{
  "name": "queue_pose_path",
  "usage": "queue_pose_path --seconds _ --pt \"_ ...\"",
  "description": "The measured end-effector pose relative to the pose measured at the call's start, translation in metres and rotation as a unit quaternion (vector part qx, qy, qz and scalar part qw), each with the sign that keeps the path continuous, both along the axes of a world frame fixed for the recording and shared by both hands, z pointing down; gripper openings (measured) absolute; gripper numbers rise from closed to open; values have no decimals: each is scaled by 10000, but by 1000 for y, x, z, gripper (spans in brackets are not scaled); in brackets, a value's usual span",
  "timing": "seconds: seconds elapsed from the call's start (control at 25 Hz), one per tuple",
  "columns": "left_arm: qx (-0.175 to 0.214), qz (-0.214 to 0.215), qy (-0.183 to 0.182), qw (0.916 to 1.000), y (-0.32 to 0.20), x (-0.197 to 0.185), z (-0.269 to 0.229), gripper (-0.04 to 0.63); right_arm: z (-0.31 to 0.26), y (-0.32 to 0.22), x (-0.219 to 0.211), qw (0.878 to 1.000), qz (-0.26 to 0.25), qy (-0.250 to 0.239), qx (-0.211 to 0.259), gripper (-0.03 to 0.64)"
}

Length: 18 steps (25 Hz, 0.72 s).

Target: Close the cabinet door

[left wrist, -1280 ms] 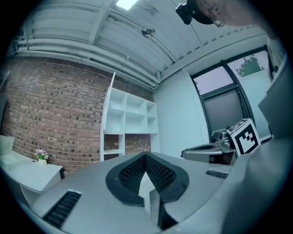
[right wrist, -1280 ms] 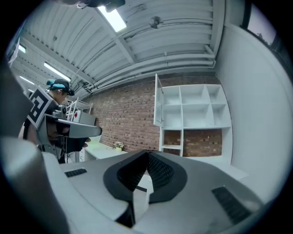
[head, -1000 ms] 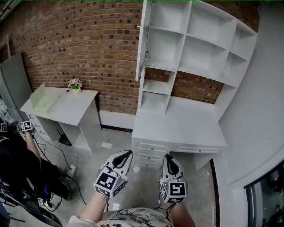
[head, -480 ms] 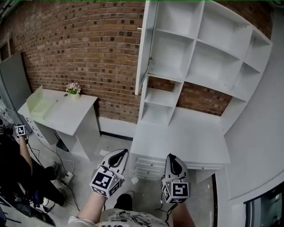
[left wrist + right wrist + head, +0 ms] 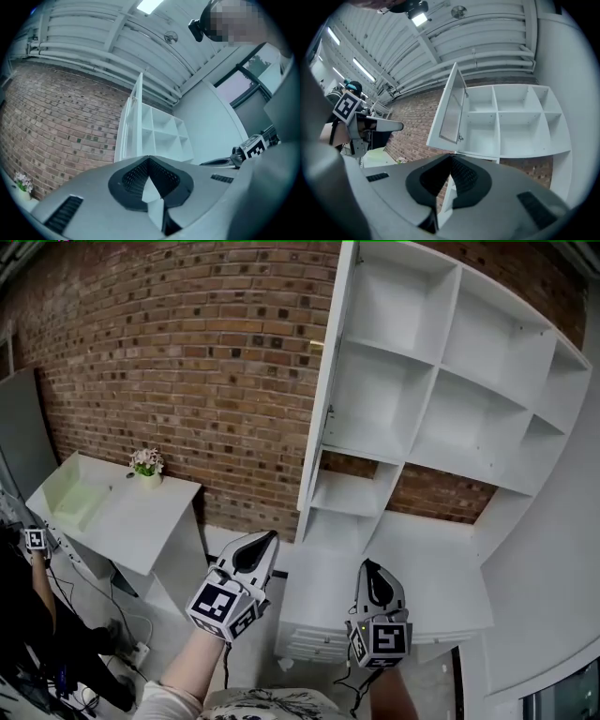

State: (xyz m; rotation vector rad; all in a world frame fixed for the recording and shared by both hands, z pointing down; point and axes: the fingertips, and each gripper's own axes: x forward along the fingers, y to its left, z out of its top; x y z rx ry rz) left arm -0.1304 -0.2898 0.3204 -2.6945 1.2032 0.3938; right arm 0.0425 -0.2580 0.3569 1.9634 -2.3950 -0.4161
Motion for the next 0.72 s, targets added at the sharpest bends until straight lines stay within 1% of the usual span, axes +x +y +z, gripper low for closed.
queue_pose_path --seconds 0.12,0.2,0.28,0.36,0.48,0.56,0.68,0.72 --pt "325 61 -260 9991 -32 4 -27 6 -12 -28 -6 9999 -36 71 114 8" --pt "521 77 -315 9981 -47 8 -45 6 -16 -41 -8 9999 -79 81 119 8" --pt "700 145 -171 9973 -60 11 -67 6 -19 -52 -8 9998 -122 125 117 8" --pt "846 178 119 9962 -72 11 -95 6 -22 -62 -7 9996 -160 190 125 8" --pt "852 282 485 9948 -93 10 -134 2 -28 -76 -3 9992 -247 291 104 8" --pt "875 436 574 9936 -99 11 -154 40 -32 -81 -4 9989 -294 343 126 8" --pt "1016 510 517 9922 -109 14 -177 56 -35 -88 -4 9984 -345 413 178 8" --pt "1049 552 505 9917 -113 16 -184 92 -34 -91 -4 9982 -333 465 181 8"
